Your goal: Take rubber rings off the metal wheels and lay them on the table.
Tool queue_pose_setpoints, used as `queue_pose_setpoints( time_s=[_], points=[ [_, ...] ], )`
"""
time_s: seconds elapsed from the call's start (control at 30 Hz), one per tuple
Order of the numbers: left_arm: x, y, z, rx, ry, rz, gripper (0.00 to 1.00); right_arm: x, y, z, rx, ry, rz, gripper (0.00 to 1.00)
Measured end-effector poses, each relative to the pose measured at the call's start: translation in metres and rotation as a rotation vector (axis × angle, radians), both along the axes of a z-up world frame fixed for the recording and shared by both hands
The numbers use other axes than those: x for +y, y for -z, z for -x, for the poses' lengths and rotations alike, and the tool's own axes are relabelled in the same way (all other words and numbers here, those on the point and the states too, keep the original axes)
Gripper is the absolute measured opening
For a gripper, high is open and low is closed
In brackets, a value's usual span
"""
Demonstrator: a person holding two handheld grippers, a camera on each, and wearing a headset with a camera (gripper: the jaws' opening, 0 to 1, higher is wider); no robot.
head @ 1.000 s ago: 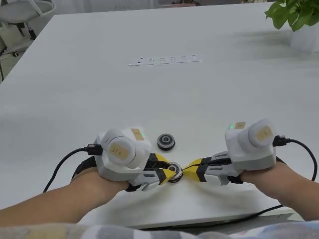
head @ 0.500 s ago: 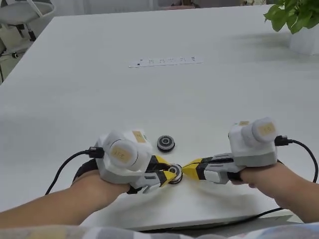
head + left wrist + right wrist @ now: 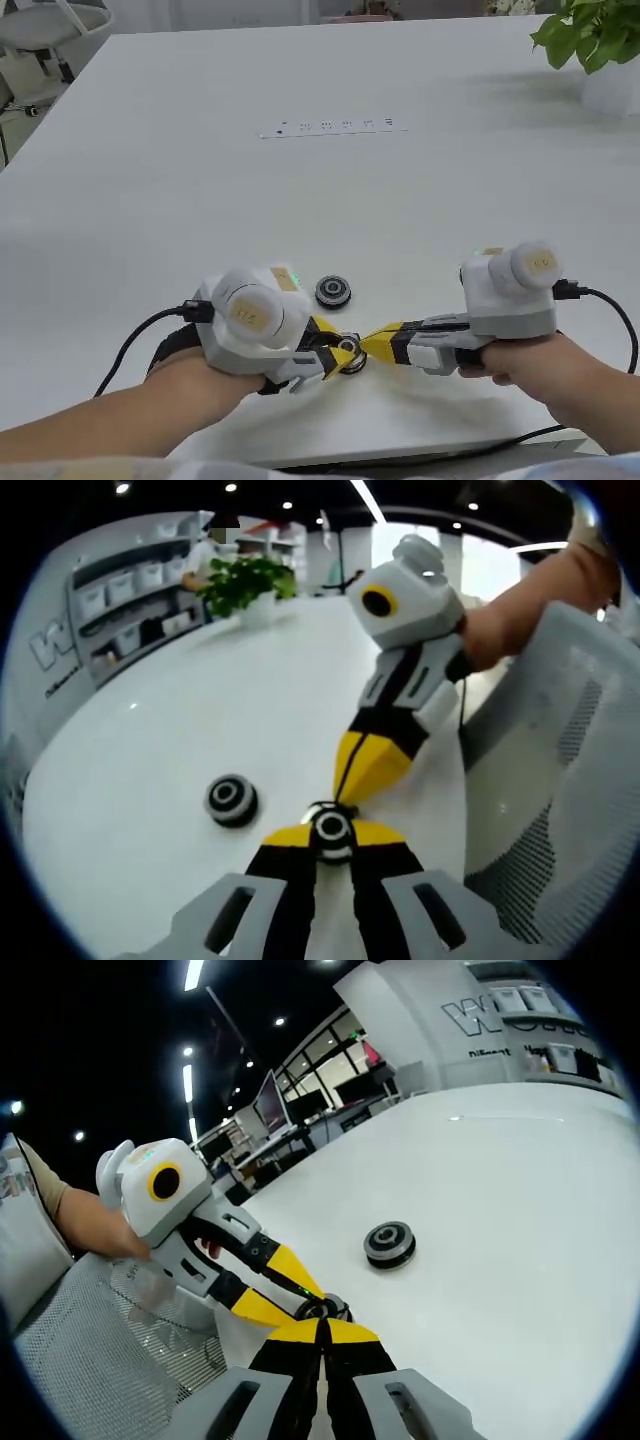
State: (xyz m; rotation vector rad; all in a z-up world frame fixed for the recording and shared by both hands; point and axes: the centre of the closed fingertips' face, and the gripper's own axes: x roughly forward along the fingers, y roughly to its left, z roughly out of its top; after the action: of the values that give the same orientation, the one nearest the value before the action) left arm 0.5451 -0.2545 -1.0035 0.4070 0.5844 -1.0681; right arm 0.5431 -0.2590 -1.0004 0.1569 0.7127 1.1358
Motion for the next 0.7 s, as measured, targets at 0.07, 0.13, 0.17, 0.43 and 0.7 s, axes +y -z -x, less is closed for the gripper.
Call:
queue_pose_setpoints(
  time_s=[0.07,0.13,0.17,0.43,0.7],
  points=[
    [0.0,0.0,0.0,0.0,0.0,-0.001,0.12,0.001,0.0,0.0,0.0,-0.004,-0.004,0.0],
    [0.0,0.0,0.0,0.0,-0.001,-0.002,0.12,0.001,0.0,0.001,0.004,-0.005,-0.011,0.0],
    [0.0,0.0,0.0,-0.001,0.0,-0.002,0.12,0.001,0.0,0.001,0.004,-0.005,-0.013,0.0],
    [-0.001,0.0,0.001,-0.005,0.008,-0.002,0.12,0.013,-0.011,0.011,0.006,-0.057,-0.063,0.0],
    [-0.001,0.0,0.001,-0.004,0.006,0.006,0.13,0.002,-0.009,-0.001,-0.031,-0.001,-0.06,0.0]
  ],
)
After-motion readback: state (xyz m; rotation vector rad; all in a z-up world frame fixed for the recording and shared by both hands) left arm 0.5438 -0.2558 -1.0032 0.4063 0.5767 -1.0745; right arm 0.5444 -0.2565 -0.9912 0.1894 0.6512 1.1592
